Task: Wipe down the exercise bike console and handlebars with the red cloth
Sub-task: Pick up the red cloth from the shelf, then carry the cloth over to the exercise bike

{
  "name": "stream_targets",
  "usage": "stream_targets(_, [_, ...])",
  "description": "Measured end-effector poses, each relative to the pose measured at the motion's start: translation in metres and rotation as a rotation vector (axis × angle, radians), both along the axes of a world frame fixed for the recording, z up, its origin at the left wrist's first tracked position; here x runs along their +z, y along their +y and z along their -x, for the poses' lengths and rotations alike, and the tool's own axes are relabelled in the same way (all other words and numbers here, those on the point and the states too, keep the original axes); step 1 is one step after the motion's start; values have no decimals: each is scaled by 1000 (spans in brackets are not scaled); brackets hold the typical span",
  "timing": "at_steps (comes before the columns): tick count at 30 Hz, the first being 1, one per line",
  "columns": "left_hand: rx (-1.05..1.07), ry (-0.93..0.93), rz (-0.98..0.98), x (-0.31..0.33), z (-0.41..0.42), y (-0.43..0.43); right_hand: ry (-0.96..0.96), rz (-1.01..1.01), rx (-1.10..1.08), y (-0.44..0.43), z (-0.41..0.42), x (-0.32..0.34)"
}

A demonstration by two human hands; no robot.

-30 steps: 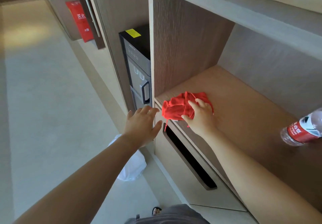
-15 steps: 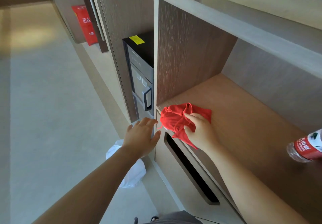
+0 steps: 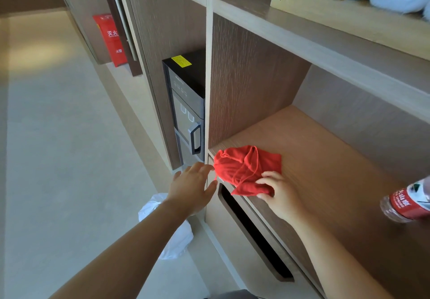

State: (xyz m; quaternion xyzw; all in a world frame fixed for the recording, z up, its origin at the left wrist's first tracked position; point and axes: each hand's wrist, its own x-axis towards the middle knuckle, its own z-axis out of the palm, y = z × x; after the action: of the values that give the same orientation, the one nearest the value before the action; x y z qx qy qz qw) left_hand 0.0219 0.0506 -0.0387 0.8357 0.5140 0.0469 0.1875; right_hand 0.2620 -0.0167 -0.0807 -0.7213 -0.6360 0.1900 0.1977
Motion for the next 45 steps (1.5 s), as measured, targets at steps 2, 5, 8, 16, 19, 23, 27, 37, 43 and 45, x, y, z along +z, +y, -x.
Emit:
stream_targets(2, [-5, -9, 2, 0, 1, -1, -21, -62, -13, 5, 5, 6])
stream_targets(5, [24, -39, 12, -1, 11, -4, -4, -123, 6, 14, 19, 19])
stream_targets(8, [116, -119, 50, 1, 31, -8, 30, -197, 12, 24, 41, 32])
stream_targets(16, [345, -262, 11, 12, 127, -8, 79, -206, 149, 63, 140, 57])
stream_targets(19, [432, -279, 36, 10, 182, -7, 99, -141, 220, 79, 198, 55])
stream_targets(23, [551, -235, 91, 1, 277, -17, 181, -8, 303, 96, 292, 42])
stream_targets(27, [679, -221, 125, -8, 377, -40, 228, 73, 429, 106, 401, 30])
stream_targets(37, [1054, -246, 159, -14, 589, -113, 248, 174, 816, 122, 646, 22])
stream_targets(43, [1200, -301, 171, -20, 657, -117, 282, 195, 997, 145, 751, 23])
stream_targets(45, [1211, -305, 172, -23, 682, -102, 289, 202, 1008, 164, 785, 21])
